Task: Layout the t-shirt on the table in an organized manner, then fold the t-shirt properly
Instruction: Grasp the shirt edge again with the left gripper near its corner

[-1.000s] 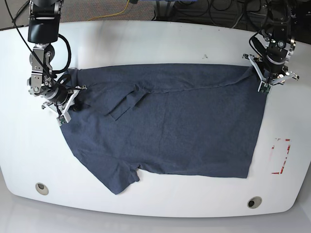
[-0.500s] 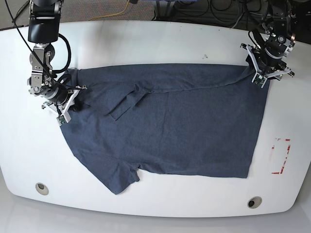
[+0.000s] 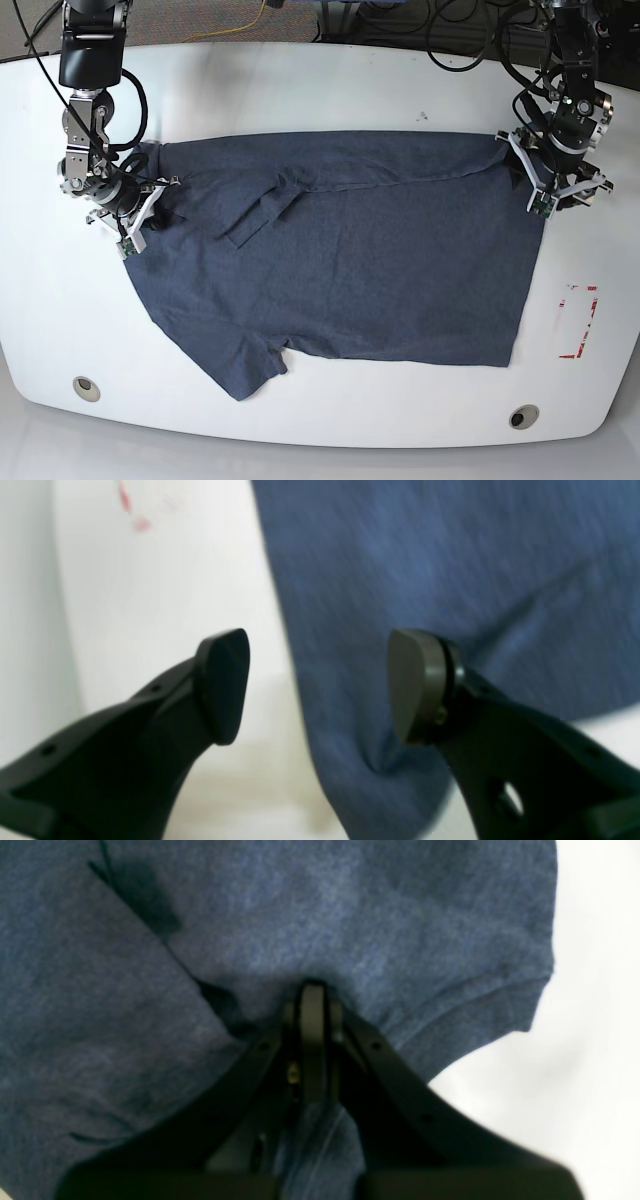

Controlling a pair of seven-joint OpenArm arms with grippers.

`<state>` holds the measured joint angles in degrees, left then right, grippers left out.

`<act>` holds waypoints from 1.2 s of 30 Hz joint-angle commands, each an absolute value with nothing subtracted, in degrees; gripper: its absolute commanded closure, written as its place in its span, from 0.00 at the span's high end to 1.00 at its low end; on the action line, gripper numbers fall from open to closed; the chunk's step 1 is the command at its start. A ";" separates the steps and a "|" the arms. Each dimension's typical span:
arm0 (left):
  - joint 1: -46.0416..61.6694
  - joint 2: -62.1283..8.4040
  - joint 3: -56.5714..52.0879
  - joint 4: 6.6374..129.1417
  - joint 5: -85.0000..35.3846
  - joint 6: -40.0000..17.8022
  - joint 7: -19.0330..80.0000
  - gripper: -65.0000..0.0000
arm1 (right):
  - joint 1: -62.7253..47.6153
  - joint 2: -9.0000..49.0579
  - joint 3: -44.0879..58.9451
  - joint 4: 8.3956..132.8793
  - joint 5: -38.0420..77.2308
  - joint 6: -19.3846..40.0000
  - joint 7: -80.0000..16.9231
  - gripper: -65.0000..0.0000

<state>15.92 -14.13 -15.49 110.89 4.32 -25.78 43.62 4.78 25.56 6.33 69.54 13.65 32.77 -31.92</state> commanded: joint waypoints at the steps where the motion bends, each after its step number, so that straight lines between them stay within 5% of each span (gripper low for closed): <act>1: 15.52 -14.02 -15.16 112.22 4.18 -28.79 42.77 0.62 | 4.62 25.89 6.11 69.14 11.03 32.48 -35.47 0.00; 8: 17.80 -14.02 -15.16 112.31 4.26 -39.78 42.77 0.62 | 4.79 25.89 6.11 69.05 11.03 32.22 -35.30 0.00; 36: 23.08 -15.52 -24.48 112.48 3.65 -40.00 42.95 0.62 | 4.62 27.74 6.46 69.05 11.03 31.96 -35.38 0.00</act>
